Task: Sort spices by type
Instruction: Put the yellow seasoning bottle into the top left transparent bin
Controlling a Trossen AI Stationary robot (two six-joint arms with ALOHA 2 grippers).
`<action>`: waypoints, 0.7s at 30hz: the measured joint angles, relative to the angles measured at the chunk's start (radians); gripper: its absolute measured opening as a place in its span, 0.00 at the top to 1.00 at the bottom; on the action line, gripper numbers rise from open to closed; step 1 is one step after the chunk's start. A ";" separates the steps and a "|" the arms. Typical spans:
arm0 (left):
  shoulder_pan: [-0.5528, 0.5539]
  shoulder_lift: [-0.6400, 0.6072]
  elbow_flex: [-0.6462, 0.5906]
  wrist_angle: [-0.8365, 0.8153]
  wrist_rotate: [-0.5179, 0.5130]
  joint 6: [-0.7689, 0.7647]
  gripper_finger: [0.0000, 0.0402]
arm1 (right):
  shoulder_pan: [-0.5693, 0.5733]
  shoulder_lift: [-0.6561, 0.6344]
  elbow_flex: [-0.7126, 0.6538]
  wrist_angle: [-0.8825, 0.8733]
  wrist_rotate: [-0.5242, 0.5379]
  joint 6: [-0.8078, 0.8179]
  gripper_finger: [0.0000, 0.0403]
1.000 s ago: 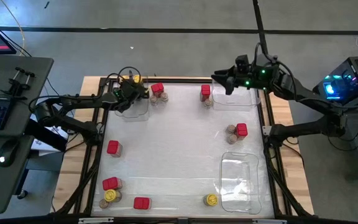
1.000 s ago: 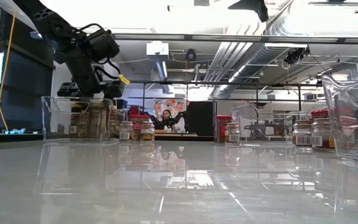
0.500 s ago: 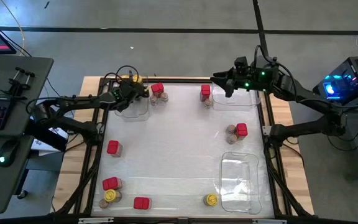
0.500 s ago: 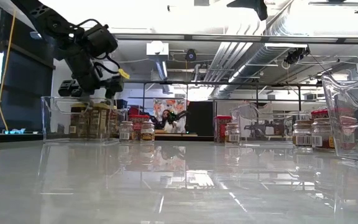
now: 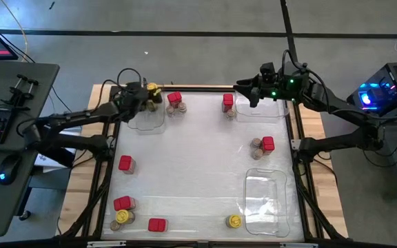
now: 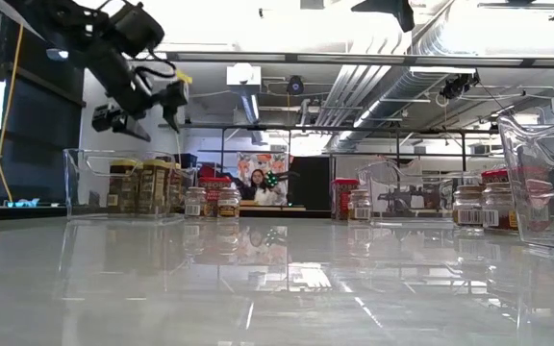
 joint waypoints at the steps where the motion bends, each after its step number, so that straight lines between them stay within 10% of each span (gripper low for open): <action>1: 0.000 -0.013 0.000 0.013 0.001 0.000 0.28 | 0.000 0.000 0.000 0.000 0.000 0.000 0.57; 17: -0.266 -0.024 0.035 0.768 0.548 0.250 0.28 | 0.000 0.000 0.000 0.001 0.000 -0.025 0.57; 21: -0.385 0.018 0.181 0.699 0.759 0.341 0.28 | 0.000 0.000 0.000 0.000 0.000 -0.034 0.57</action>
